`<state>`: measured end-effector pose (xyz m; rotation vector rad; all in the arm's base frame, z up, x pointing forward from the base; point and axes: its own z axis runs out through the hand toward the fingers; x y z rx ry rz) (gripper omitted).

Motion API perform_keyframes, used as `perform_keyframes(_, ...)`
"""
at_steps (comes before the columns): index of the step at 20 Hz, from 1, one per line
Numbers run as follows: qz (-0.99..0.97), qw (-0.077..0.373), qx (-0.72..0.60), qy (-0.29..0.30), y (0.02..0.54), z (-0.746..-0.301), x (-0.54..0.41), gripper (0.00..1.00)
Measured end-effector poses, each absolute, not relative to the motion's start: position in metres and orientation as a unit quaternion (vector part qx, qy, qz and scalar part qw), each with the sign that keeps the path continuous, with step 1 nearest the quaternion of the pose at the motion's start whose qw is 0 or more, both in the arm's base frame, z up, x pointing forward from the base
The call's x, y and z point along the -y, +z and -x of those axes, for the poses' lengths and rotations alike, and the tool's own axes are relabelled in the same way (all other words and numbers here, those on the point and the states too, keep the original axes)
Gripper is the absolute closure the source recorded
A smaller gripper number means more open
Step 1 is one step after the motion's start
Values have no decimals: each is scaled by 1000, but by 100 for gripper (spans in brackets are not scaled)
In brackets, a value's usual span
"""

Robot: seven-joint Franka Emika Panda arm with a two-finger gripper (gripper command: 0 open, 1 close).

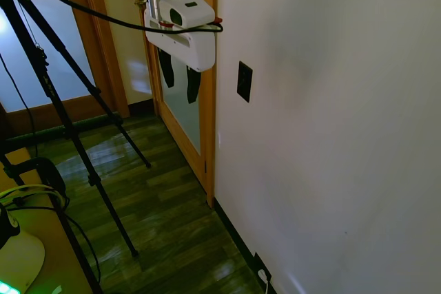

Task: Turn on the light

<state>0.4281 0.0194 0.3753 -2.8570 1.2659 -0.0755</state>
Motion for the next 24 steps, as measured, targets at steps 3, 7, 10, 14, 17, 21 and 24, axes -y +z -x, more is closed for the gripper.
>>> perform_keyframes(3, 912, 10, -409, -27, 374, -431, -20, 0)
perform_keyframes(7, 901, 23, -431, -51, 363, -459, -31, 0)
perform_keyframes(10, 885, 26, -458, -74, 344, -490, -46, 0)
perform_keyframes(14, 868, 37, -484, -104, 318, -522, -60, 0)
perform_keyframes(17, 857, 56, -492, -140, 305, -539, -60, 0)
perform_keyframes(21, 844, 57, -503, -179, 294, -563, -59, 100)
perform_keyframes(24, 837, 56, -508, -195, 289, -579, -63, 100)
